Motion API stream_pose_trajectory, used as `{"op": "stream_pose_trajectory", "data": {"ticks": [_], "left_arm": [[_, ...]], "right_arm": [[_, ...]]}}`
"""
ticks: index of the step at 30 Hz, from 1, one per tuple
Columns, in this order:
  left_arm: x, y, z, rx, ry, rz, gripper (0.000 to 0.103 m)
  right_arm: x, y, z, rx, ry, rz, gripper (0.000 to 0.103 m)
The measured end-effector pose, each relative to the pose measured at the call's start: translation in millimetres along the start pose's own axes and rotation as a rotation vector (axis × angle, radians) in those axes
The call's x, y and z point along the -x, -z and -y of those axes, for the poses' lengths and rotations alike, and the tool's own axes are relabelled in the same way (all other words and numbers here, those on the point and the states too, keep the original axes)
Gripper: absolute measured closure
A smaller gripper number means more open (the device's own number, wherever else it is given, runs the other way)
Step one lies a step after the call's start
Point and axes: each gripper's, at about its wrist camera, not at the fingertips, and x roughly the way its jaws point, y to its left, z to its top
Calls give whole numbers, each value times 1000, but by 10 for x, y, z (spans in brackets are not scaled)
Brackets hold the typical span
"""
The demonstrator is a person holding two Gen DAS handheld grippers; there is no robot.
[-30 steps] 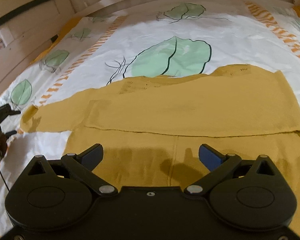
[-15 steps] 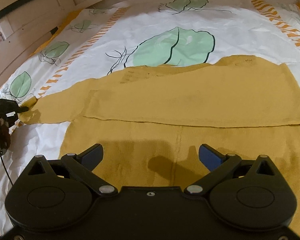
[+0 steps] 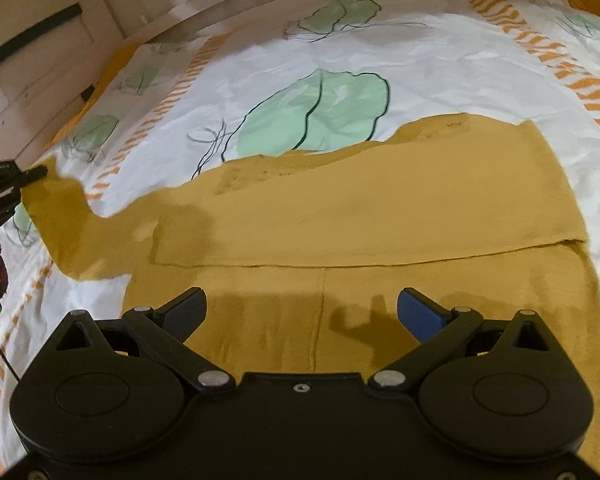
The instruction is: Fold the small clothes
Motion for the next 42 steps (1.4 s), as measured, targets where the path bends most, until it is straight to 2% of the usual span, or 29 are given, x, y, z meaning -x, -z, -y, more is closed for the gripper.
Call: {"op": "stream_pose_trajectory", "data": {"ticks": [4,7,12,14,16,17,18,20,23,25,28,31,32,36,39,42], "left_arm": [[-29,286,637,-72,150,-55,96],[-85,556,982,-115,232,-115,96],[-288,1001,1331,-180,297,-228,96],[-404,1165,1420,-208,325,-297,94],[-477,1283,1458,-204,341,-358,77],[-494,1341,1478,-210,354,-378,59],[-493,1360,1489,-214,364,-388,51],[-422,1357,1505,-215,378,-382,47],[-266,1225,1459,-187,366,-320,39],[-173,1109,1397,-160,327,-283,36],[-51,969,1230,-185,208,-292,36],[22,956,1058,-280,57,-334,36],[46,971,988,-289,45,-338,36],[36,975,797,-230,80,-358,36],[37,939,869,-198,181,-367,36],[93,845,876,-153,182,-305,36]], "right_arm": [[64,-45,117,-42,9,15,1],[117,-68,196,-60,23,26,1],[181,-107,327,-95,39,41,1],[198,-117,356,-104,46,46,1],[217,-128,384,-113,49,50,1],[221,-133,393,-116,51,52,1],[225,-137,400,-118,54,55,1],[240,-141,419,-121,60,59,1],[250,-147,432,-121,70,66,1],[238,-157,421,-108,83,73,1],[215,-170,393,-79,107,93,1],[169,-185,369,-46,123,113,1],[145,-191,364,-33,124,116,1],[81,-208,427,-14,159,130,1],[42,-219,508,-55,173,123,1],[38,-223,484,-84,149,123,1]]}}
